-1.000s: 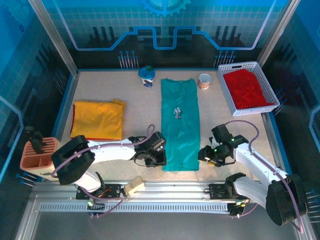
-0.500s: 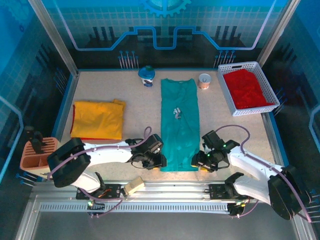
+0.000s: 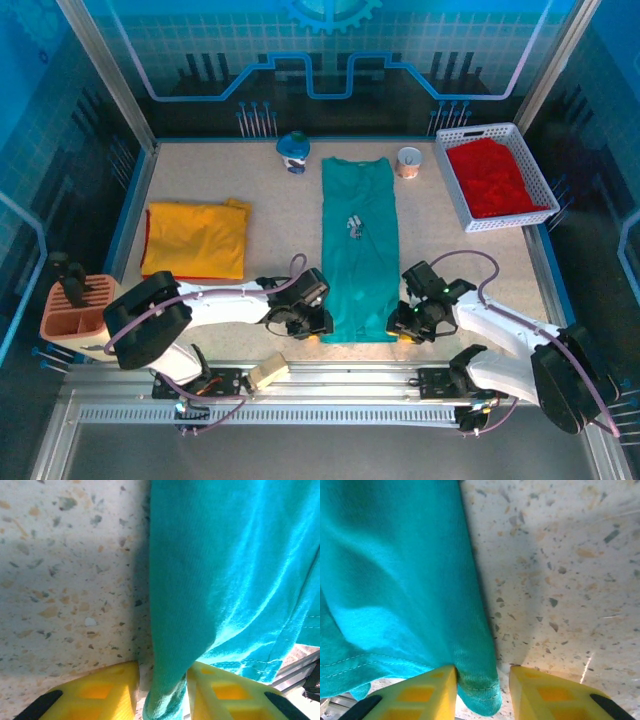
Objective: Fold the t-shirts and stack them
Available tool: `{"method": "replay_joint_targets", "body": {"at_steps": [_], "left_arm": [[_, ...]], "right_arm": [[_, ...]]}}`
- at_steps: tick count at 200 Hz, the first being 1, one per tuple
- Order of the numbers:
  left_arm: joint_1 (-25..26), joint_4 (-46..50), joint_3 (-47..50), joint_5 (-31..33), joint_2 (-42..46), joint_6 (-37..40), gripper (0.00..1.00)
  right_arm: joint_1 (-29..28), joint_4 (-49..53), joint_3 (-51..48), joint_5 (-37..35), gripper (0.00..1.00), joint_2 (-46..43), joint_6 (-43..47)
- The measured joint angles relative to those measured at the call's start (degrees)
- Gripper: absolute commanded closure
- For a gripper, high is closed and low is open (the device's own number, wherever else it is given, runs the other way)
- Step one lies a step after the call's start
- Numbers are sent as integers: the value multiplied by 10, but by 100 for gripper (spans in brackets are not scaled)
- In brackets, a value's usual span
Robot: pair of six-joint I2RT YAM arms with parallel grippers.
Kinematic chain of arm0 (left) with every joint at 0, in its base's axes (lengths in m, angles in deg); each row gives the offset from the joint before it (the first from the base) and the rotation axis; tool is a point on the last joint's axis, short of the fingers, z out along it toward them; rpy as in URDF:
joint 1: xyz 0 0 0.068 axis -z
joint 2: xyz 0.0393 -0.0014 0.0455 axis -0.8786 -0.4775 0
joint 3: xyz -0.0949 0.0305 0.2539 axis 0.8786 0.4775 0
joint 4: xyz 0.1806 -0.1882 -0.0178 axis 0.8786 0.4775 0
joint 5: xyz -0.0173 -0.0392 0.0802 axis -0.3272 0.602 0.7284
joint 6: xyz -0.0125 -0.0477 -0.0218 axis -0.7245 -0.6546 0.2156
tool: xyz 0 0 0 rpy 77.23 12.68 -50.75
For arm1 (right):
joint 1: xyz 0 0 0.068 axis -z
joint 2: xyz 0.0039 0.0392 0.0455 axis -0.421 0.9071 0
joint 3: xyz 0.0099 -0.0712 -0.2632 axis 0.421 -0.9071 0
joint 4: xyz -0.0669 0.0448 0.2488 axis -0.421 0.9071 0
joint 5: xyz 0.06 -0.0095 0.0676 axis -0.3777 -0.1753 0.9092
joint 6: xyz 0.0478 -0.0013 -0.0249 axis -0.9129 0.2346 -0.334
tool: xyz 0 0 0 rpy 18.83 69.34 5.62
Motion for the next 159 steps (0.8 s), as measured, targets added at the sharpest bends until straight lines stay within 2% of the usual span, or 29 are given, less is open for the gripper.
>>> {"method": "replay_joint_targets", "body": {"at_steps": [57,86,141,159], "left_arm": [[0,-12,-30,0,-18,3,68],[0,-20,-32,0,-28,3,72],[0,-21,-32,0,-33,2,92],[1,-22,-31,0,-33,3,99]], "right_arm": [[-19,7,21,-15,69,26,0],[-30,10,27,-24,73,37,0],[-40,-7,30,-32,100,39,3],[-42,-11,30,-35,100,28,3]]}}
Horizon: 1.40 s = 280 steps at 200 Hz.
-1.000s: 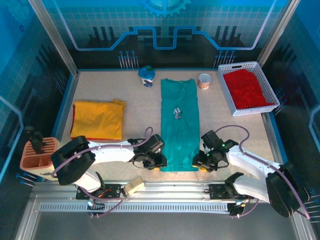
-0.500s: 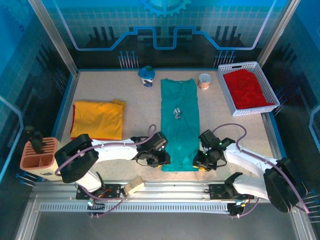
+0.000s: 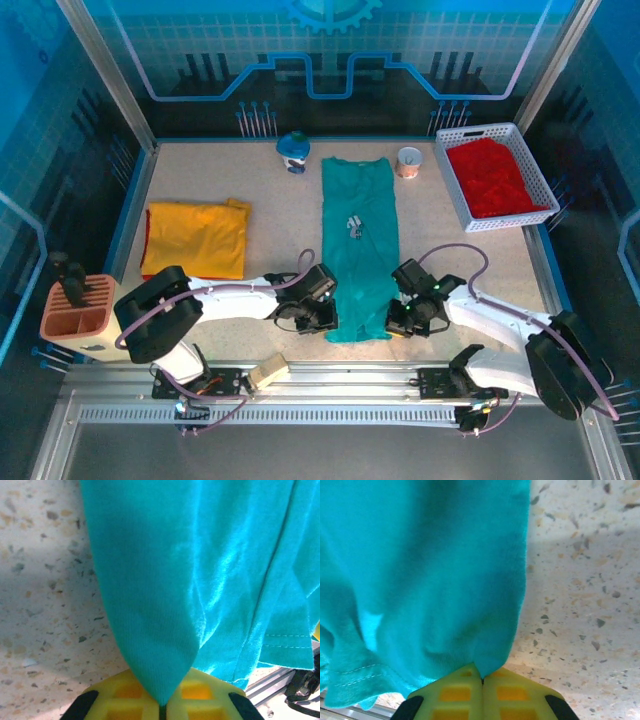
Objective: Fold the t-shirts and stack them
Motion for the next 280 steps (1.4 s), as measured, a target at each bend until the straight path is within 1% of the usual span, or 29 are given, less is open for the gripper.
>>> {"method": "replay_joint_targets", "body": {"at_steps": [28,56,75,95,109,123,150,188,232,254,280], "left_arm": [[9,-2,12,0,4,-5,100],[30,3,23,0,17,-9,100],[40,12,23,-1,41,-15,100],[29,33,15,-5,70,-16,100],[7,45,-5,-11,76,-9,100],[-21,58,-33,-16,76,4,100],[-70,93,-105,-16,66,43,100],[-132,136,-213,-16,17,106,100],[-197,165,-304,-28,-71,161,100],[-216,178,-341,-33,-115,176,98],[-233,191,-363,-33,-142,184,97]], "right_arm": [[-11,18,0,-15,100,-34,0],[-43,67,0,-36,100,-80,-8],[-50,100,6,-50,100,-120,-18],[-46,126,30,-74,100,-143,-21],[-27,127,55,-80,100,-138,-16],[4,120,89,-79,100,-112,-2],[56,96,166,-74,100,-36,36],[118,58,253,-53,100,46,88],[165,19,340,-26,100,155,136],[186,9,370,-15,100,193,153],[203,6,411,0,100,240,174]]}}
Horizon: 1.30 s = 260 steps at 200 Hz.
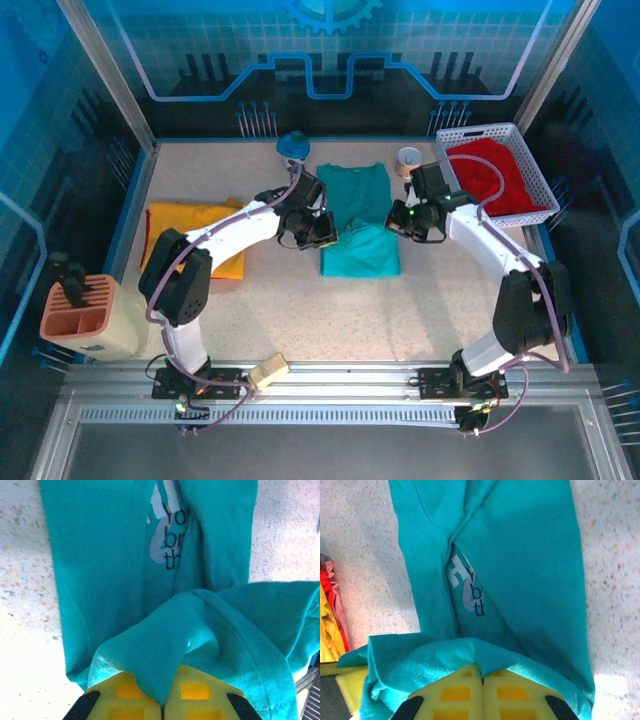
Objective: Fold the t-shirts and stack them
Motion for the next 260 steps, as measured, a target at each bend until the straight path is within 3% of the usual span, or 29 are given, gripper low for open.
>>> {"method": "replay_joint_targets", "body": {"at_steps": [50,72,88,106,121,135,166,205,260], "left_arm": [[-28,6,-41,-8,-39,7,84],[-34,5,-62,-15,-71,10,65],[-39,5,-77,-20,-96,6,59],[-55,7,-111,-29,-132,8,59],[-79,9,-167,-42,-175,8,59],[-106,12,-221,-52,-211,10,59],[-153,26,-266,-61,-223,25,58],[-138,23,-153,-69,-141,42,58],[-28,-3,71,-56,-6,52,49]], "right_arm": [[11,-17,42,22,100,75,22],[11,-21,56,29,100,104,24],[13,-21,75,32,88,131,24],[20,-23,112,34,62,175,23],[32,-29,140,35,50,209,23],[45,-32,157,35,33,232,19],[58,-37,157,36,25,232,15],[42,-45,78,40,22,147,26],[19,-49,-90,42,19,-14,32]]}}
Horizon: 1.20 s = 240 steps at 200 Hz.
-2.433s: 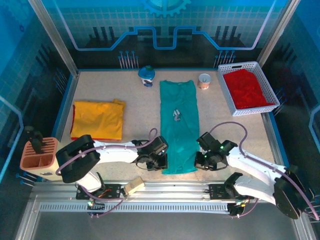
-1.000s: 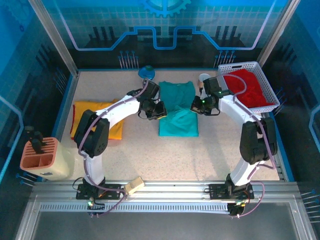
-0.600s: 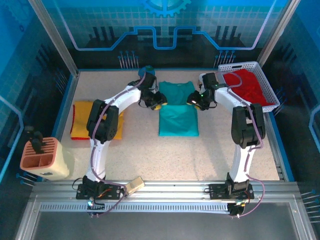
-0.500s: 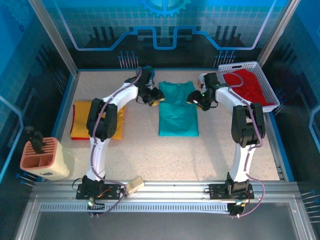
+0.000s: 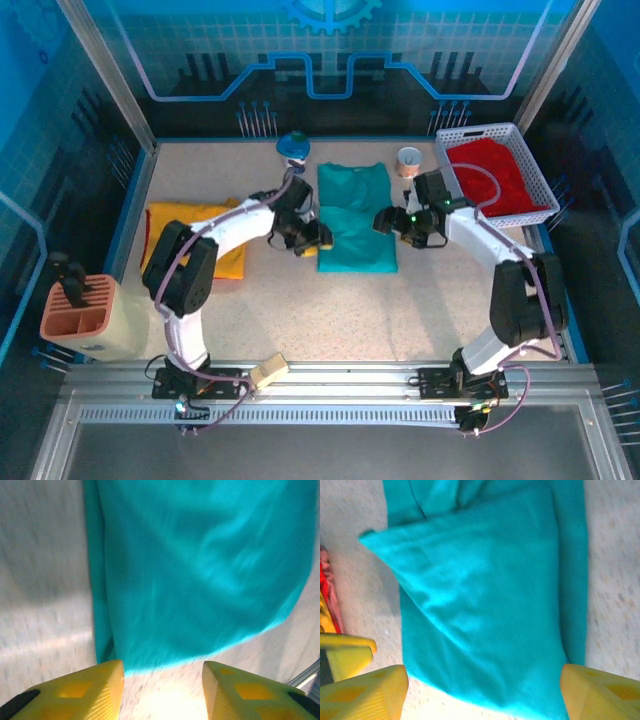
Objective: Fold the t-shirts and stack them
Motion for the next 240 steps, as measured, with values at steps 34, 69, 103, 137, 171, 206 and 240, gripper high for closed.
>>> {"method": "replay_joint_targets", "body": {"at_steps": [34,69,103,137,171,206,240], "left_arm": [[26,-33,99,23,42,-5,48],[24,-75,130,38,42,-18,47],[24,-124,127,39,26,-36,47],[21,-133,114,34,6,-57,49],[20,-120,102,33,-3,-69,52],[20,-105,79,32,-19,-77,57],[20,-124,57,30,-39,-76,64]], "right_arm": [[0,-1,-84,-7,17,-36,-1],[0,-20,-131,-10,20,-33,-11],[0,-50,-134,-10,20,-7,-21],[-2,-75,-133,-10,24,17,-29],[-10,-69,-126,-23,28,24,-35],[-25,-51,-106,-42,30,36,-35],[-49,-72,-85,-34,34,56,-35]]}}
